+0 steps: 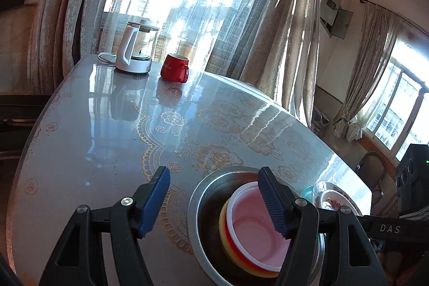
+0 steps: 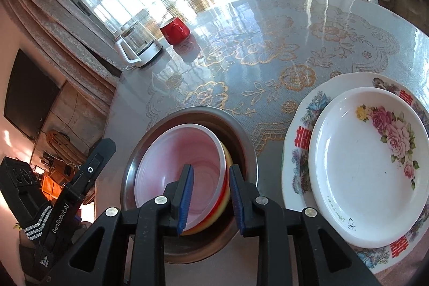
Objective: Organize plates and bowls
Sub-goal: 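Lower the red-and-pink bowl into the yellow bowl with the right tool, then open the right tool and withdraw it from the bowls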
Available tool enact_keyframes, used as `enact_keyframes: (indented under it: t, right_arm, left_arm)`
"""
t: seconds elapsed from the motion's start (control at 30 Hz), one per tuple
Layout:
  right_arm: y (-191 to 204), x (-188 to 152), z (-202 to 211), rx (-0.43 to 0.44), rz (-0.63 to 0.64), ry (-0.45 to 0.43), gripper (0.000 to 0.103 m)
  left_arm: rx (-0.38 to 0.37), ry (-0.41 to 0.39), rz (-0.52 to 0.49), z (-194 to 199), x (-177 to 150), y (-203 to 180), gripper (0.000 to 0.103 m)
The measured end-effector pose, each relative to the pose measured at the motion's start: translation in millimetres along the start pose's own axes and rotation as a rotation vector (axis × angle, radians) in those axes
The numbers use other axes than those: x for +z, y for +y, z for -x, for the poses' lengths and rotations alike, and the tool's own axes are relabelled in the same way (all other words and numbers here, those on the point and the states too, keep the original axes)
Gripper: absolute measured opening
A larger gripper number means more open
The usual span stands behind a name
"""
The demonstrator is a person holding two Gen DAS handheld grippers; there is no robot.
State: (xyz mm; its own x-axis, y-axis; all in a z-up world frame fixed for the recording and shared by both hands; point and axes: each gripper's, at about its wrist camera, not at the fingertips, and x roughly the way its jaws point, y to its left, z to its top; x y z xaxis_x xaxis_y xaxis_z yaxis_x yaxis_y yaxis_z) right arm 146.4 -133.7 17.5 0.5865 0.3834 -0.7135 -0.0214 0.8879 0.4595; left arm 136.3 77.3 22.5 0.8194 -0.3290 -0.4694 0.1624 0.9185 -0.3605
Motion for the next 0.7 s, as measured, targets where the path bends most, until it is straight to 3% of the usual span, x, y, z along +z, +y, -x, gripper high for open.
enact_keyframes:
  t: [0.13,0.4,0.57,0.7]
  right_arm:
    - [-2,-3,10,-0.01,0.015,-0.017,0.027]
    - [-16,-12,21,-0.018,-0.024,-0.006,0.032]
    - [-19,-19,23,-0.021,-0.037,0.026,0.035]
    - [-21,-24,21,-0.012,-0.043,0.05,0.035]
  left_arm:
    - [0.046,-0.008,-0.015,0,0,2,0.074]
    - [0.051,-0.03,0.065,3,2,17,0.096]
    - [0.052,-0.016,0.151,3,2,32,0.098]
    - [0.087,0.018,0.155,5,-3,39,0.098]
